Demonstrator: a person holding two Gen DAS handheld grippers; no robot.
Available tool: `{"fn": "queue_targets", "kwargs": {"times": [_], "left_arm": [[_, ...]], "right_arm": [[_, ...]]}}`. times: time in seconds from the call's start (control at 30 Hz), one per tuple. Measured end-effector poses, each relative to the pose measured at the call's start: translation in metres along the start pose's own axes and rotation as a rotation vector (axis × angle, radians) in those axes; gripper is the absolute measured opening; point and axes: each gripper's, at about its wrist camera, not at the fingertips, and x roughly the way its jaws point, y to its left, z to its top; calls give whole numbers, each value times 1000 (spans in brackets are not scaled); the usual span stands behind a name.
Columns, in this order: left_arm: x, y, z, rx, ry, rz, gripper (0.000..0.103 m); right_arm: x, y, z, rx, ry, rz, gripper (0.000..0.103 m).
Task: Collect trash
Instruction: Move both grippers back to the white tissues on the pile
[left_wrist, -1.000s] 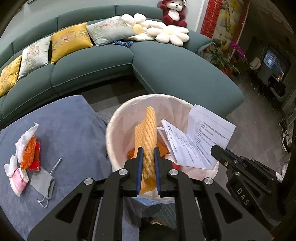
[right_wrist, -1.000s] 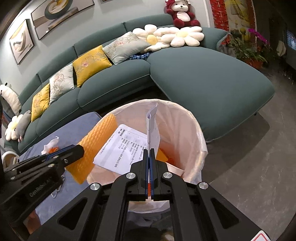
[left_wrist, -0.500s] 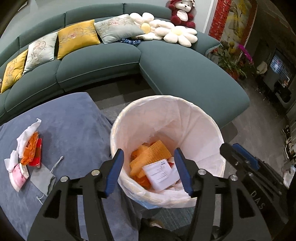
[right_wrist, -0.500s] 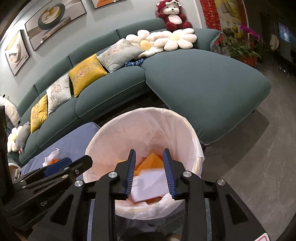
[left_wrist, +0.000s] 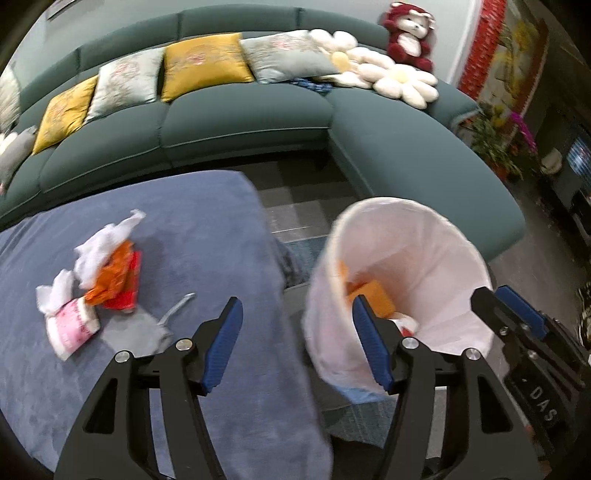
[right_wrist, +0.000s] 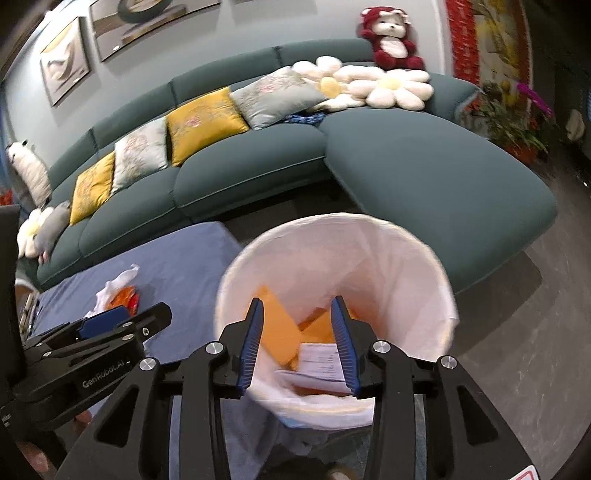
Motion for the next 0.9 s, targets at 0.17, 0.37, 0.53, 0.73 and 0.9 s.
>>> {"fn": "queue_targets", "kwargs": {"times": [0.17, 0.37, 0.53, 0.73, 0.9], "left_arm": [[-5, 53, -9, -68, 6, 63, 62], [-9, 123, -22, -153, 13, 166, 67], [-10, 183, -31, -209, 18, 252, 75], [-3, 254, -37, -312, 45, 287, 75], [9, 298, -34, -369, 59, 295, 75]], "right_arm": [[9, 46, -3, -61, 23, 54, 39], [25, 115, -13, -151, 67, 131, 40], [49, 171, -19, -209, 119, 195, 40], [82, 226, -19, -236, 175, 256, 40], [116, 266, -12, -250, 210, 286, 40]]}}
